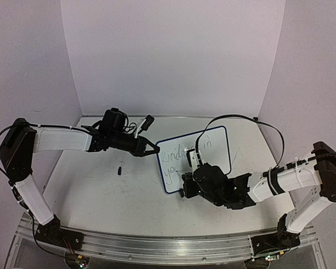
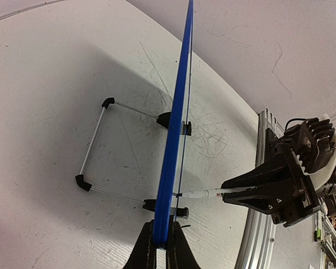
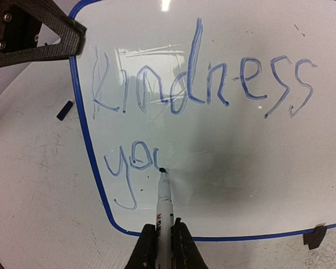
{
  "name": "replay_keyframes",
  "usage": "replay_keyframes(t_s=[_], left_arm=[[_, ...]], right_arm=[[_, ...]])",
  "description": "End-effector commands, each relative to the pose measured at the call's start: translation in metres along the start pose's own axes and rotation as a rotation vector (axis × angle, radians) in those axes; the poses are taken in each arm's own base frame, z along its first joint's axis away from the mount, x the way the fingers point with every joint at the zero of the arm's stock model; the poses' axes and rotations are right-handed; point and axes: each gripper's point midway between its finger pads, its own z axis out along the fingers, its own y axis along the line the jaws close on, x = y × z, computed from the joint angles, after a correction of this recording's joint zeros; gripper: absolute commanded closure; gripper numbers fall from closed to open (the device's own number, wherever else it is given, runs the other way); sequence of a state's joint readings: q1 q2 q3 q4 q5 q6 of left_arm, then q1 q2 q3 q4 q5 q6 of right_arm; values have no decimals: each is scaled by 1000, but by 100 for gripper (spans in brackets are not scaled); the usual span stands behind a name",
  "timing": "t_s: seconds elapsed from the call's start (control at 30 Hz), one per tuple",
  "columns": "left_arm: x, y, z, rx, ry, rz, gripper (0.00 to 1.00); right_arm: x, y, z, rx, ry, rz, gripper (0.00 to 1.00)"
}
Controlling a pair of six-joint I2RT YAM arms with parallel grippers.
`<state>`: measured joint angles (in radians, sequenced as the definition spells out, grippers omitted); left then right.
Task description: Write a sentence on the whiteboard
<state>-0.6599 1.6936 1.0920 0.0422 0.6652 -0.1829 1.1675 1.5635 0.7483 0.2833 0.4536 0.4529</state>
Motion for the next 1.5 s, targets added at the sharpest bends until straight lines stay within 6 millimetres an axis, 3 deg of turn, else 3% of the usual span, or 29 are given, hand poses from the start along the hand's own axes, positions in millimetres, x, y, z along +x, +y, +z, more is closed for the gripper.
replay_keyframes(t_s=[0.0,0.6,1.2,1.33,1.47], left_arm=[[12,8,-1,-57,34,31,100],[11,8,-1,-59,32,33,100],[11,8,-1,-59,32,32,100],[11,8,-1,-58,31,34,100],[12,9,-1,-58,33,32,100]], right_arm=[[-23,-8,-1,60,-56,9,100],[-39,-8,3,73,-84,-14,100],[6,-18,1,48,18,28,100],[5,-21,-1,55,12,33,100],[-10,-21,-8,53,-25,41,100]])
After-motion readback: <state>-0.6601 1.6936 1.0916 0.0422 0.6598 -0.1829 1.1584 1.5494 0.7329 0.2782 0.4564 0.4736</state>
